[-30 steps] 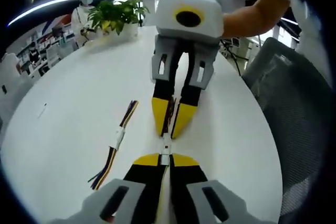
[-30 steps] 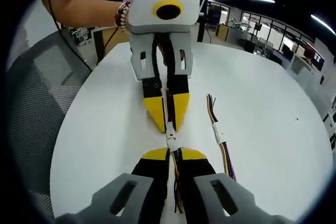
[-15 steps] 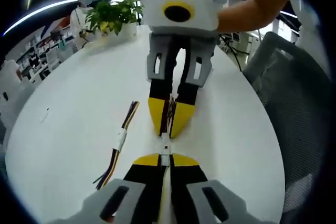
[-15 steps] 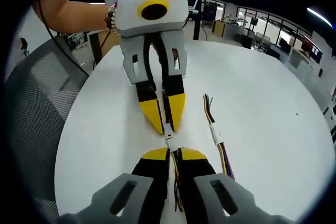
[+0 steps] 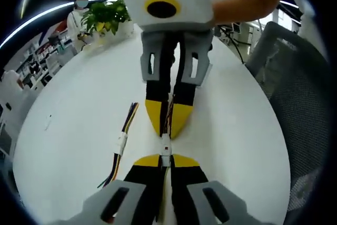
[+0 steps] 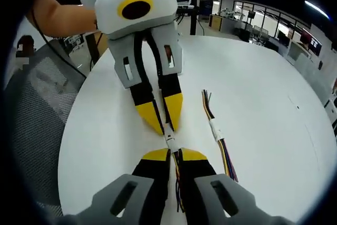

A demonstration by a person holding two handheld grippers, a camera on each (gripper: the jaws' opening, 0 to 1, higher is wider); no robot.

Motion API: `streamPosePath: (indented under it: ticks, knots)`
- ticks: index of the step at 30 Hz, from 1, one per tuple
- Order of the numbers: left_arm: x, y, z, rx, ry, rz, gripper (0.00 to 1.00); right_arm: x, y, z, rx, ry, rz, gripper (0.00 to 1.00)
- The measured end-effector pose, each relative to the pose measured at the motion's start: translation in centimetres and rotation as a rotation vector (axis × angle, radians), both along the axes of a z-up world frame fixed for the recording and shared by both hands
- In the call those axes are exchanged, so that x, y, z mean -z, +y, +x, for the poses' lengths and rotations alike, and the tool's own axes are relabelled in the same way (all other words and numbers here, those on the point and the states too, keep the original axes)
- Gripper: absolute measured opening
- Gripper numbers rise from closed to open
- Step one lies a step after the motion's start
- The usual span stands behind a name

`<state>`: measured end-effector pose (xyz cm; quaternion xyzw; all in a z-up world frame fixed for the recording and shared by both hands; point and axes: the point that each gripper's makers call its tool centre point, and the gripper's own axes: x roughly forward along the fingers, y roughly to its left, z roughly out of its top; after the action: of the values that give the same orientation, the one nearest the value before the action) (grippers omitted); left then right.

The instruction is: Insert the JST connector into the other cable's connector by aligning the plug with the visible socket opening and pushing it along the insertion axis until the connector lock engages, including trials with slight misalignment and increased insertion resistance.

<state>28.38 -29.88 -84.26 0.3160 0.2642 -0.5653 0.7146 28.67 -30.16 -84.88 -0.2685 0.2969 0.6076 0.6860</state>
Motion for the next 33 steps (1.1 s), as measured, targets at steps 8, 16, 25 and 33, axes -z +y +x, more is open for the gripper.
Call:
streamPosePath:
  ticks: [8,16,25,33]
  knots:
    - [0.3,0.0,0.6,0.007,-0.038,0.047,0.00,0.3,-0.1,0.4,0.054,0.051,-0.022,0.03]
    - [0.3,-0.2,0.8,0.022,-0.073,0.077,0.00,0.2,-0.2,0.6,0.069,0.067,-0.037,0.03]
    - [0.5,-0.2,1.0,0.035,-0.058,0.072,0.00,0.4,-0.3,0.5,0.015,0.006,-0.082,0.03]
    - [0.6,-0.9,1.0,0.047,-0.023,0.046,0.00,0.4,0.1,0.5,0.034,0.034,-0.088,0.03]
